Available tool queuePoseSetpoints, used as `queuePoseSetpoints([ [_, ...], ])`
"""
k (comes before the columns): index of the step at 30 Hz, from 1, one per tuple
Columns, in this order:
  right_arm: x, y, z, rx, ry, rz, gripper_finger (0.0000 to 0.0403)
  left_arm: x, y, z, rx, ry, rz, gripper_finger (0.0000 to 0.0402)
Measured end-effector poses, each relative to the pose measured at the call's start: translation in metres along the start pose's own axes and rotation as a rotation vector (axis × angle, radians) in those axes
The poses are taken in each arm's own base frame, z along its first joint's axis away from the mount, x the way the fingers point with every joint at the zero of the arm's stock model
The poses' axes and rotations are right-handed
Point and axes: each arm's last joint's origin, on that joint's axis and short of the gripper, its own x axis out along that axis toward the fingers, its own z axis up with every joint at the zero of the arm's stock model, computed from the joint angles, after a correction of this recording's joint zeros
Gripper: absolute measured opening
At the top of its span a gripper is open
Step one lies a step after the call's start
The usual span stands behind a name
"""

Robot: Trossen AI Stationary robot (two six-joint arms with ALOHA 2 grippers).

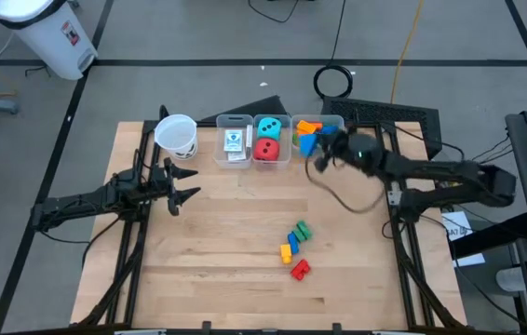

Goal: Pick & Place Toys
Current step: Put the blue game piece into the right transparent bin

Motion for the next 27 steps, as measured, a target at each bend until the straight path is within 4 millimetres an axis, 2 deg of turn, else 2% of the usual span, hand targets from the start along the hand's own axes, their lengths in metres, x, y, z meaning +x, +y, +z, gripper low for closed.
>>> queuePoseSetpoints([
  [4,0.031,-0.037,-0.022,0.081,-0.01,-0.044,0.0003,0.0,0.0,0.0,0.0,0.0,0.0,0.0287],
  [8,0.058,-0.062,-0.047,0.166,0.008,-0.067,0.0003,0.0,0.0,0.0,0.0,0.0,0.0,0.0287],
  [13,0.083,-0.071,-0.073,0.177,-0.019,-0.105,0.0003,0.0,0.0,0.0,0.0,0.0,0.0,0.0287],
  [17,0.093,-0.071,-0.088,0.19,-0.005,-0.118,0.001,0.0,0.0,0.0,0.0,0.0,0.0,0.0287],
  [21,0.093,-0.07,-0.091,0.2,0.013,-0.111,0.0058,0.0,0.0,0.0,0.0,0.0,0.0,0.0287],
  [27,0.084,-0.069,-0.074,0.223,-0.017,-0.103,0.0174,0.0,0.0,0.0,0.0,0.0,0.0,0.0287],
])
